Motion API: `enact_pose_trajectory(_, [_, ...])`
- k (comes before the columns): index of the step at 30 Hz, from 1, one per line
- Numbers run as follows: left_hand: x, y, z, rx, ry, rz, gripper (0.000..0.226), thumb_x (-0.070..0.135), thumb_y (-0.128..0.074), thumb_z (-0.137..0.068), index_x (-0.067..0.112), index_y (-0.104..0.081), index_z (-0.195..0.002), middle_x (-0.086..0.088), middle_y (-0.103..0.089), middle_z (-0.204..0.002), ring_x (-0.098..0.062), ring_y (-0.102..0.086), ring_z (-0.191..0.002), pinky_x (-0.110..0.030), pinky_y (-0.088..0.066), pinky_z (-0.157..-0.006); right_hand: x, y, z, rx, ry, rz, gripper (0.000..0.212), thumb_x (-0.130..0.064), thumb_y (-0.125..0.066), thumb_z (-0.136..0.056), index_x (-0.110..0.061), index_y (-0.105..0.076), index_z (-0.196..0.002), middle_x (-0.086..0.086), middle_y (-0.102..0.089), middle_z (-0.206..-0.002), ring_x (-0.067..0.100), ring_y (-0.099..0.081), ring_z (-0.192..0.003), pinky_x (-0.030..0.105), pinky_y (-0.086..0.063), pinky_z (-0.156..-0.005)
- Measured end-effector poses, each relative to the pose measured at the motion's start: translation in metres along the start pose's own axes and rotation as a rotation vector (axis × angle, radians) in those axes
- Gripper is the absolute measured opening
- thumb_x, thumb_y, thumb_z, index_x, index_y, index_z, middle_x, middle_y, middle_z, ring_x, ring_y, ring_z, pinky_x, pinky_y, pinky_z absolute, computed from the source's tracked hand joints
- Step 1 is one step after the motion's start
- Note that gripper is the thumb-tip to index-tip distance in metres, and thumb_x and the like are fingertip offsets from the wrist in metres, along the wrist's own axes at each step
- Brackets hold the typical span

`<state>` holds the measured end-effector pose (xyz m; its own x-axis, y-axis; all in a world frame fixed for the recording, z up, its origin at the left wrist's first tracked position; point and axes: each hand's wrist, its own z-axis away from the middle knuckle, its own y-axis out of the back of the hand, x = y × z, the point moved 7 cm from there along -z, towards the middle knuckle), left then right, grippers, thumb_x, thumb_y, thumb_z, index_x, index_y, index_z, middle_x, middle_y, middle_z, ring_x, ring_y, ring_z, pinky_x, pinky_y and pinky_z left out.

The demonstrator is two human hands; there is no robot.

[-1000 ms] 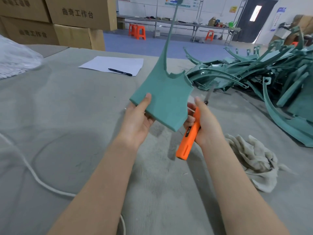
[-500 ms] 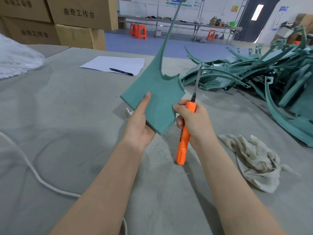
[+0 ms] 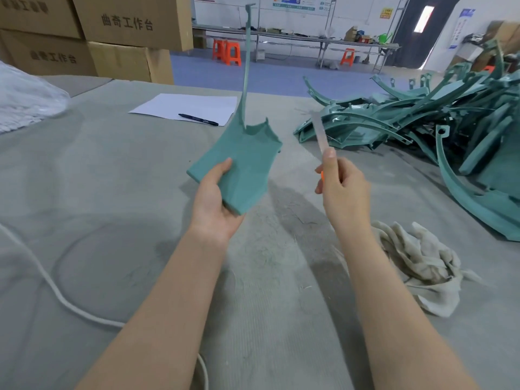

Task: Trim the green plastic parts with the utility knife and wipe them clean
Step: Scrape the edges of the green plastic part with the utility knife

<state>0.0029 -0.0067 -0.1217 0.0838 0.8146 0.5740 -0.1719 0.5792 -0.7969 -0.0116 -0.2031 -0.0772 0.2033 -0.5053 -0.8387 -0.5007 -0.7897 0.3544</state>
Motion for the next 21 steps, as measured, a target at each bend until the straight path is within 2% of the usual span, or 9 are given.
enact_pose_trajectory(2, [-0.001, -0.002, 0.002, -0.007, 0.02, -0.009, 0.004, 0.011, -0.06, -0.091, 0.011, -0.064, -0.089, -0.003, -0.074, -0.072, -0.017, -0.071, -0.059, -0.024, -0.052, -0.047, -0.005, -0.005, 0.003, -0.001, 0.079, 0.063, 0.051, -0.051, -0.04, -0.098, -0.007, -0.056, -0.077, 0.009, -0.057, -0.065, 0.025, -0.052, -0.065, 0.041, -0.042, -0.062])
enact_pose_trajectory(6, [-0.003, -0.008, 0.006, -0.061, 0.063, -0.011, 0.007, 0.011, -0.058, -0.091, 0.011, -0.065, -0.087, -0.004, -0.073, -0.073, -0.017, -0.071, -0.059, -0.022, -0.052, -0.047, -0.012, -0.008, 0.009, 0.029, 0.172, 0.088, 0.043, -0.048, -0.047, -0.097, -0.015, -0.047, -0.069, -0.001, -0.042, -0.057, 0.016, -0.041, -0.058, 0.035, -0.032, -0.056])
enact_pose_trajectory(11, [-0.006, -0.015, 0.011, -0.1, 0.104, -0.008, 0.01, 0.011, -0.056, -0.092, 0.011, -0.063, -0.085, -0.004, -0.073, -0.07, -0.016, -0.07, -0.057, -0.02, -0.051, -0.045, -0.014, -0.009, 0.011, 0.028, 0.178, 0.075, 0.037, -0.049, -0.048, -0.096, -0.027, -0.046, -0.067, -0.007, -0.042, -0.056, 0.012, -0.041, -0.057, 0.033, -0.033, -0.056])
enact_pose_trajectory(21, [-0.006, -0.013, 0.009, -0.086, 0.115, 0.006, 0.009, 0.011, -0.056, -0.092, 0.009, -0.064, -0.086, -0.005, -0.073, -0.071, -0.016, -0.07, -0.059, -0.02, -0.052, -0.048, -0.018, -0.022, 0.018, -0.031, 0.229, 0.152, 0.034, -0.049, -0.049, -0.096, -0.026, -0.048, -0.071, -0.008, -0.041, -0.053, 0.009, -0.041, -0.055, 0.031, -0.028, -0.056])
